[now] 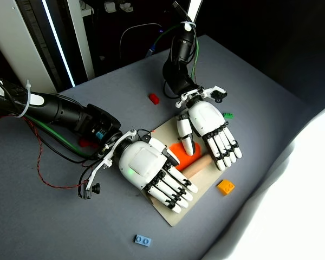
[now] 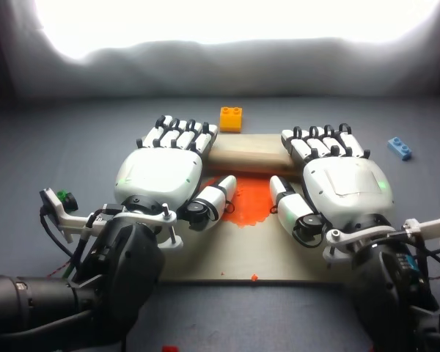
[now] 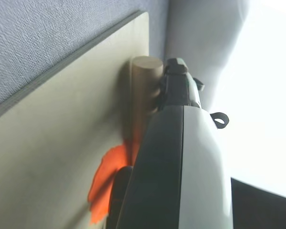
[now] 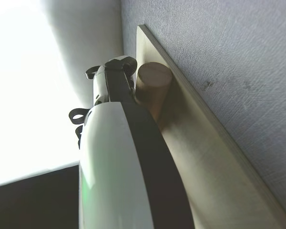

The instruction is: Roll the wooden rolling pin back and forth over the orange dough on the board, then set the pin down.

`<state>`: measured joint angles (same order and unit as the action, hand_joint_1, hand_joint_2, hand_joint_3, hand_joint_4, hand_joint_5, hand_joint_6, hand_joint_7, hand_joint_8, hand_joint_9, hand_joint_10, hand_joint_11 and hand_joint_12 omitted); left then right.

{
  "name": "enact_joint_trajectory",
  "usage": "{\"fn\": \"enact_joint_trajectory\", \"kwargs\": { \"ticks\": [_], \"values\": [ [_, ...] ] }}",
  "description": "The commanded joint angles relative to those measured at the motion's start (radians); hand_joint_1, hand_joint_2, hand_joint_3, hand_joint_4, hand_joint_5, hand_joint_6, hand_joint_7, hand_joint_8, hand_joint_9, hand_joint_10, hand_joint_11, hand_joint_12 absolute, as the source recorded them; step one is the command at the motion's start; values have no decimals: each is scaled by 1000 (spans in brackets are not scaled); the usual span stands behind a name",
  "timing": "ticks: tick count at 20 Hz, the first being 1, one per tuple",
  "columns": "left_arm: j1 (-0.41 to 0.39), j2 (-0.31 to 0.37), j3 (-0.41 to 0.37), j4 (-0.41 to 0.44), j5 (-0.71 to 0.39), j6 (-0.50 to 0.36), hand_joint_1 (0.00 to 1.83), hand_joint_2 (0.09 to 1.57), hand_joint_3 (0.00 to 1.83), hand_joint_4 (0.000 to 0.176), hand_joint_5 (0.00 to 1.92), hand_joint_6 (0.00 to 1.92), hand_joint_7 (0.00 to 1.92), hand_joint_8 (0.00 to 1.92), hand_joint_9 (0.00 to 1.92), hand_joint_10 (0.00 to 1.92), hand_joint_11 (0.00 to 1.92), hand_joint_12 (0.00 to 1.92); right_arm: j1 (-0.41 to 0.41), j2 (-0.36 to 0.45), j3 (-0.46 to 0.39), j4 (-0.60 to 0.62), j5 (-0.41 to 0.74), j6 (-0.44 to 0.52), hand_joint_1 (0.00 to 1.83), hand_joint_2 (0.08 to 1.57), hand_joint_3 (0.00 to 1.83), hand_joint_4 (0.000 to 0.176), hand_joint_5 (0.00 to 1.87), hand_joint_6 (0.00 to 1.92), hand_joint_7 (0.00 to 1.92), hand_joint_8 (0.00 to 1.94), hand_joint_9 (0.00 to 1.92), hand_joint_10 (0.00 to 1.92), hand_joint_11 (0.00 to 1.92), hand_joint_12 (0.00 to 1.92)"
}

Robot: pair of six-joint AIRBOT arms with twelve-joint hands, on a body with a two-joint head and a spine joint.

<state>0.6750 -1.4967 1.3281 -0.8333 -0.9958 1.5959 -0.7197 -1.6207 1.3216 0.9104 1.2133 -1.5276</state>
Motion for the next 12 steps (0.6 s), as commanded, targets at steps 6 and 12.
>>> {"fn": "enact_joint_trajectory", "kwargs": {
  "ticks": [6, 12],
  "values": [
    [11, 25, -29, 71, -66, -14, 0, 1482, 0, 0, 143, 0, 166, 0, 86, 0, 0, 0, -13, 8, -16, -41, 103, -12, 0, 1571, 88, 0, 221, 4, 284, 4, 263, 9, 0, 573],
    [23, 42, -59, 77, -66, -16, 0, 1481, 0, 0, 140, 0, 165, 1, 86, 1, 0, 0, -18, 9, -29, -12, 116, -23, 0, 1571, 108, 0, 236, 2, 290, 0, 266, 6, 0, 554]
  ]
}}
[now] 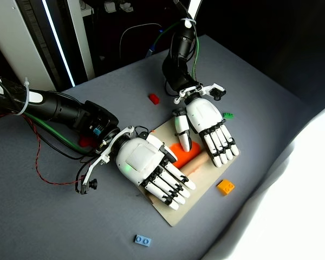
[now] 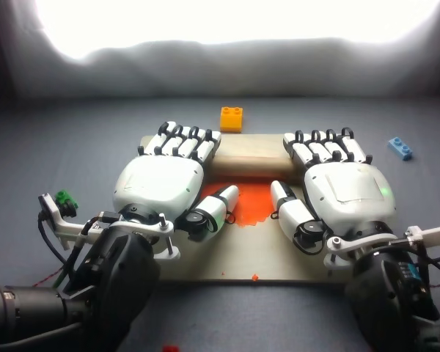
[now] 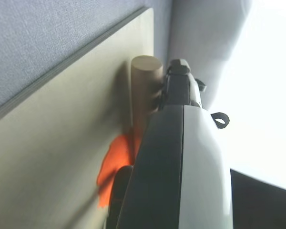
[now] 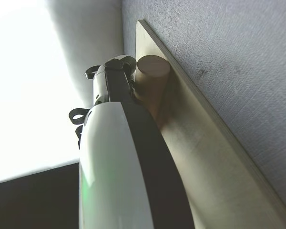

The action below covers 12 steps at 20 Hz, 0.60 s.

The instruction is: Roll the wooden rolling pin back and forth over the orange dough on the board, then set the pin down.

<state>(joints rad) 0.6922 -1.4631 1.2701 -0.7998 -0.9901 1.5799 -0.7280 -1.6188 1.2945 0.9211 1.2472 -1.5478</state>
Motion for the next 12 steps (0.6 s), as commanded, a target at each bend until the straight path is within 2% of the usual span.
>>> {"fn": "enact_joint_trajectory", "kwargs": {
  "ticks": [1, 5, 11, 12],
  "values": [
    [6, 11, -4, 46, -72, 0, 0, 1486, 0, 0, 133, 0, 163, 0, 84, 0, 0, 0, -10, 7, -4, -18, 83, -4, 0, 1571, 103, 0, 209, 1, 270, 0, 251, 2, 0, 503],
    [12, 27, -21, 56, -72, 0, 0, 1483, 0, 0, 144, 5, 170, 2, 85, 0, 4, 2, -14, 7, -18, -17, 93, -12, 0, 1571, 105, 0, 227, 3, 296, 4, 283, 9, 0, 574],
    [21, 43, -38, 84, -71, -22, 0, 1493, 2, 0, 137, 0, 156, 0, 61, 0, 0, 0, -19, 6, -34, -17, 118, -27, 0, 1571, 77, 0, 250, 10, 307, 4, 270, 6, 0, 594],
    [22, 45, -41, 87, -70, -24, 0, 1497, 4, 0, 150, 6, 167, 5, 68, 4, 0, 0, -20, 7, -35, -17, 121, -29, 0, 1571, 85, 0, 248, 6, 289, 3, 250, 4, 0, 547]
  ]
}}
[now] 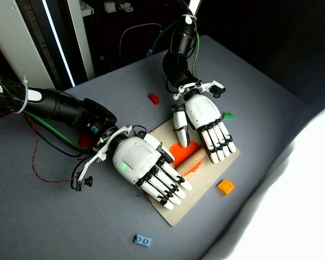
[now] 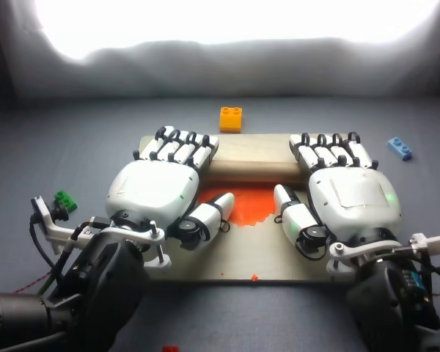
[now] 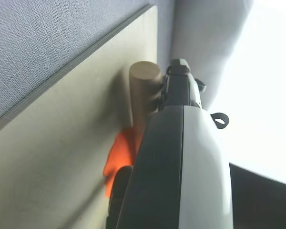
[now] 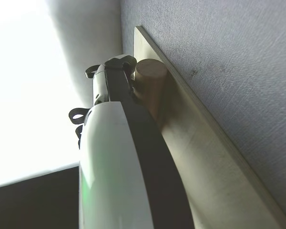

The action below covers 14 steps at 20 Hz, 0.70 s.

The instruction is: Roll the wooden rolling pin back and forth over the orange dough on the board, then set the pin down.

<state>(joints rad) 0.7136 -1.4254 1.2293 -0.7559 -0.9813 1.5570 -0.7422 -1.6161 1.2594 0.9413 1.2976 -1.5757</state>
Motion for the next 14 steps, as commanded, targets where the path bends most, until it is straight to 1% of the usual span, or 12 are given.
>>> {"fn": "enact_joint_trajectory", "kwargs": {
  "ticks": [1, 2, 3, 6, 9, 10, 11, 12, 14],
  "values": [
    [3, 10, -5, 45, -77, -2, 0, 1500, 5, 0, 157, 8, 175, 8, 77, 7, 0, 0, -7, 4, -3, -37, 75, -3, 0, 1571, 76, 0, 257, 8, 286, 2, 242, 2, 0, 533],
    [5, 12, -9, 46, -73, -2, 0, 1500, 5, 0, 157, 8, 175, 8, 77, 7, 0, 0, -8, 4, -5, -37, 77, -6, 0, 1571, 76, 0, 257, 8, 286, 2, 242, 2, 0, 533],
    [8, 16, -14, 47, -69, -2, 0, 1498, 4, 0, 159, 9, 175, 7, 79, 8, 0, 0, -10, 4, -8, -37, 80, -7, 0, 1571, 81, 0, 261, 7, 278, 1, 220, 1, 0, 494],
    [14, 25, -25, 49, -69, -1, 0, 1497, 3, 0, 135, 0, 161, 0, 82, 8, 12, 6, -14, 4, -16, -37, 92, -20, 0, 1571, 99, 0, 190, 0, 235, 0, 183, 0, 0, 404],
    [20, 43, -38, 56, -68, -1, 0, 1497, 3, 0, 128, 1, 159, 2, 91, 11, 25, 12, -16, 6, -32, -37, 111, -36, 0, 1571, 102, 0, 199, 4, 246, 3, 198, 6, 0, 415],
    [20, 46, -41, 60, -68, -2, 0, 1495, 1, 0, 138, 5, 166, 5, 94, 11, 24, 13, -16, 7, -34, -37, 115, -38, 0, 1571, 108, 0, 225, 10, 275, 8, 238, 16, 0, 502],
    [21, 50, -44, 63, -67, -2, 0, 1496, 2, 0, 140, 6, 164, 4, 89, 9, 26, 14, -17, 7, -37, -37, 119, -42, 0, 1571, 105, 0, 228, 8, 287, 7, 252, 16, 0, 537],
    [21, 53, -46, 66, -66, -2, 0, 1497, 2, 0, 148, 9, 166, 4, 91, 9, 34, 19, -18, 7, -39, -37, 123, -46, 0, 1571, 104, 0, 225, 6, 289, 7, 255, 15, 0, 543],
    [23, 59, -52, 73, -63, -2, 0, 1496, 1, 0, 135, 2, 146, 0, 71, 0, 16, 17, -21, 8, -40, -37, 129, -53, 0, 1571, 99, 0, 208, 2, 262, 1, 216, 1, 0, 468]
  ]
}}
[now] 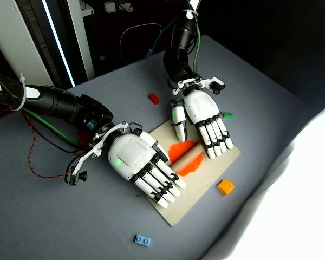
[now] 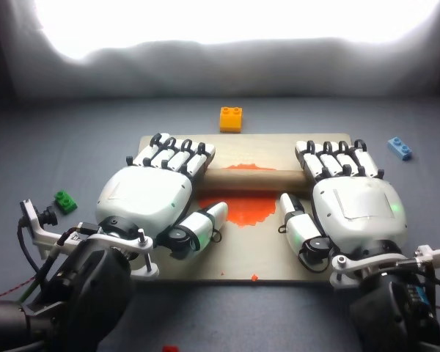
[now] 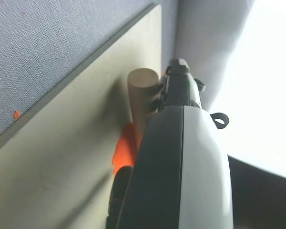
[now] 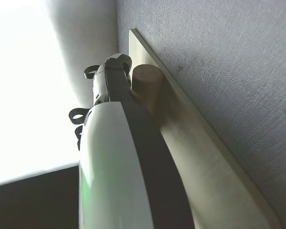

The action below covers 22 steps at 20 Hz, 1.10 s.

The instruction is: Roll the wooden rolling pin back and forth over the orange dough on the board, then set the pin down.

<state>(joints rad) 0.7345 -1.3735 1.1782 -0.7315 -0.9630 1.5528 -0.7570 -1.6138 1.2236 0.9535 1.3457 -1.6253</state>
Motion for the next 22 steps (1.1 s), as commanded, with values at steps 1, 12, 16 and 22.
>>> {"fn": "enact_joint_trajectory", "kwargs": {
  "ticks": [1, 12, 16, 22],
  "values": [
    [2, 9, -3, 54, -79, 1, 0, 1496, 1, 0, 135, 2, 146, 0, 71, 0, 16, 17, -8, 5, -4, -50, 85, -6, 0, 1571, 99, 0, 208, 2, 262, 1, 216, 1, 0, 468],
    [13, 50, -53, 92, -60, -5, 0, 1499, 2, 0, 151, 6, 160, 6, 89, 7, 11, 29, -13, 8, -18, -50, 120, -33, 0, 1571, 90, 0, 223, 11, 286, 7, 233, 10, 0, 500],
    [21, 69, -72, 97, -60, -5, 0, 1498, 1, 0, 162, 8, 179, 11, 105, 12, 17, 42, -19, 9, -27, -50, 130, -44, 0, 1571, 92, 0, 204, 3, 249, 1, 189, 2, 0, 390],
    [44, 74, -90, 117, -104, -6, 0, 1499, 1, 0, 165, 1, 178, 0, 104, 0, 0, 124, -24, 11, -60, -50, 152, -67, 0, 1571, 104, 0, 239, 12, 282, 6, 219, 7, 0, 452]
  ]
}}
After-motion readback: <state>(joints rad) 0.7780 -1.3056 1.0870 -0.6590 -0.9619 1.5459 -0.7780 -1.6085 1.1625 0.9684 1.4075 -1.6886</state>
